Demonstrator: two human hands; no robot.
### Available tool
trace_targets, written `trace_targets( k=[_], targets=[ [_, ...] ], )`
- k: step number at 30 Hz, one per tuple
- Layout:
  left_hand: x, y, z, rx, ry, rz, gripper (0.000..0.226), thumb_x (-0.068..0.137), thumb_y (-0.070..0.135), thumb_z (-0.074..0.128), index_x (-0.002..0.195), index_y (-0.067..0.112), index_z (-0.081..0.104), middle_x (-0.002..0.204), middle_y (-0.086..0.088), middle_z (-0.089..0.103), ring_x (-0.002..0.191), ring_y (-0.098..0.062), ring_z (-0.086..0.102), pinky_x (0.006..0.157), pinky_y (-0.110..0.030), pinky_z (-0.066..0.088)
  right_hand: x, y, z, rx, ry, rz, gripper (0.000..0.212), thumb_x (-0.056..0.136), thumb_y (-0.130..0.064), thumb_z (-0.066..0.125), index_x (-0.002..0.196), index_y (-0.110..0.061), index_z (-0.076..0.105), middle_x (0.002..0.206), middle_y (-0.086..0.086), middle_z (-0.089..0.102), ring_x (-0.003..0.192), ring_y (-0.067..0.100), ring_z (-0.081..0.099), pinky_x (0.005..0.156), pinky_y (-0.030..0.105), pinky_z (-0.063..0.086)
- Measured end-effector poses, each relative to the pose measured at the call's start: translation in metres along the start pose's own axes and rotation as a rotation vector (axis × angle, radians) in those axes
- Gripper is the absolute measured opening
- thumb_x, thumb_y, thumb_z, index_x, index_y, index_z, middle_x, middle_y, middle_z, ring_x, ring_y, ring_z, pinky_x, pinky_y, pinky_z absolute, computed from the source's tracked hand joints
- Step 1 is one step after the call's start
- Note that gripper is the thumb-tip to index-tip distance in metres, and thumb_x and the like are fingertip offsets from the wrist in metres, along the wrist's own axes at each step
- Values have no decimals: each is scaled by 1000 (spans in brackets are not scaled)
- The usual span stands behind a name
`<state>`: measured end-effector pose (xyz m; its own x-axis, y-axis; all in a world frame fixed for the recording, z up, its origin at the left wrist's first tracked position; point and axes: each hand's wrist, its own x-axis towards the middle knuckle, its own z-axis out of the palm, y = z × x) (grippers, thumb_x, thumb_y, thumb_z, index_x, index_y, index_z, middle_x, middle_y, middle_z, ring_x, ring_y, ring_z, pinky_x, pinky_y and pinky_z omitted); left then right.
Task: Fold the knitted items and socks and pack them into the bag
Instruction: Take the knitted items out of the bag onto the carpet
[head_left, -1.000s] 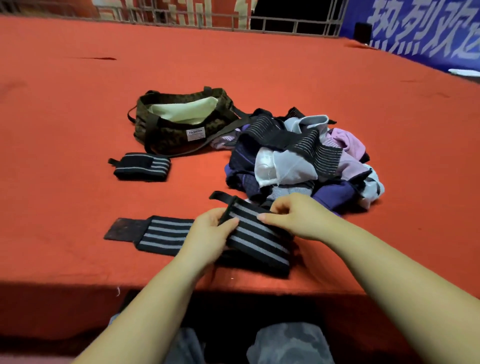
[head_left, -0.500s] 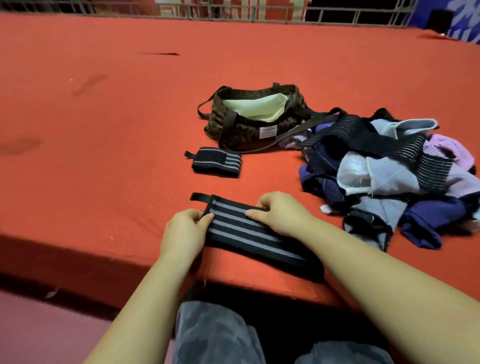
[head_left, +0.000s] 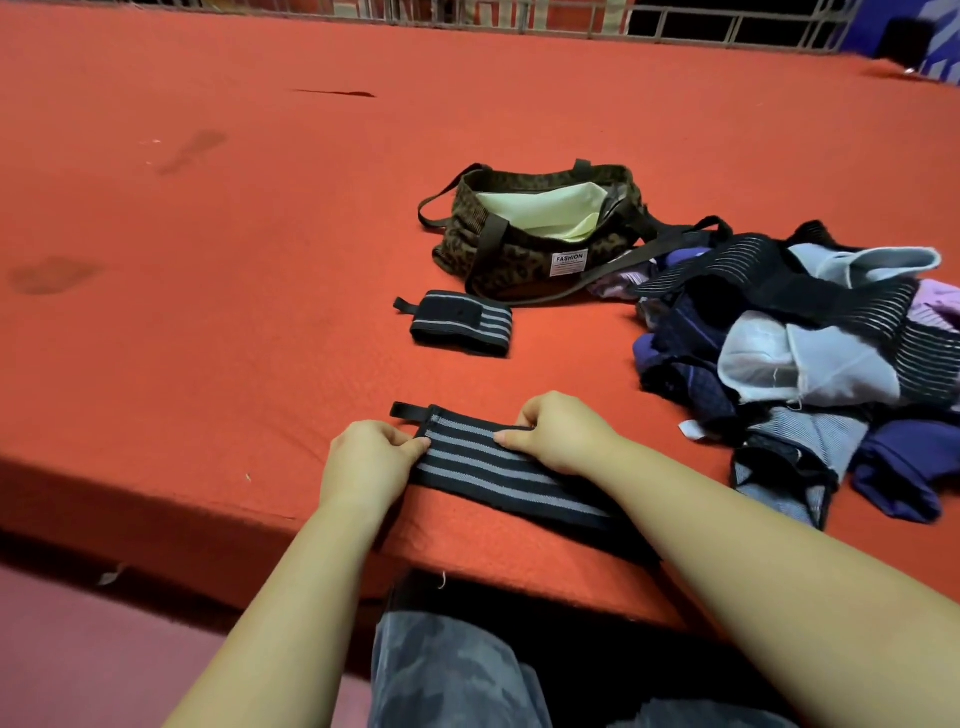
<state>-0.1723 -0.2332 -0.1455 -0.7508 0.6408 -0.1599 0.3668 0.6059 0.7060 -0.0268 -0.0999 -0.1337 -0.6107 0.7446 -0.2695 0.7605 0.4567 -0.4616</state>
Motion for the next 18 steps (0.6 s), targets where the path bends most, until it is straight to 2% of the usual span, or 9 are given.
trace_targets(
  k=[3,5,7,9,11,13,16,18],
  targets=[
    [2,0,3,38,25,6,20,84,30,69,72,15,65,77,-2,65,80,-21,58,70,-27,41,-4,-7,1,-65,13,33,33,86,-49,60,68,-22,50,77,-4,58,81,21,55,67,28,37],
    [1,0,6,114,47,25,20,86,31,65,75,15,59,80,-1,63,80,-21,54,69,-28,38,-10,-12,4,-158,78,17,27,88,-47,57,84,-20,55,94,2,62,91,24,56,70,30,39],
    [-1,2,8,161,71,52,19,87,32,63,85,16,54,92,-2,61,84,-21,51,72,-31,38,-18,-15,12,-319,257,-81,29,89,-41,56,106,-17,57,108,4,59,104,26,52,82,34,39],
    [-4,2,11,216,126,141,18,88,29,61,99,16,53,103,-4,56,95,-26,52,78,-36,40,-27,-16,24,-358,374,-272,32,90,-32,56,119,-18,57,116,4,55,111,27,48,90,36,36],
    [-7,2,16,329,157,314,18,90,19,55,108,16,59,108,-7,56,102,-29,52,84,-38,39,-37,-15,37,-273,301,-397,34,93,-28,53,126,-20,58,126,3,55,118,26,46,97,37,33],
    [-11,3,22,368,119,394,24,93,14,47,111,15,63,110,-7,56,103,-29,53,86,-38,39,-48,-12,45,-217,203,-397,42,98,-33,42,138,-23,47,144,1,44,132,23,37,109,37,24],
    [-19,9,24,391,77,333,34,95,38,46,117,17,61,117,-4,54,109,-26,51,91,-37,40,-65,5,46,-299,142,-293,47,102,-37,28,148,-29,25,158,-6,17,145,13,12,117,36,1],
    [-23,11,26,476,40,312,53,89,57,47,124,17,55,123,-3,51,114,-24,48,95,-36,38,-77,23,44,-349,207,-219,45,101,-36,28,146,-29,32,156,-6,23,145,14,16,116,41,-2]
  ],
)
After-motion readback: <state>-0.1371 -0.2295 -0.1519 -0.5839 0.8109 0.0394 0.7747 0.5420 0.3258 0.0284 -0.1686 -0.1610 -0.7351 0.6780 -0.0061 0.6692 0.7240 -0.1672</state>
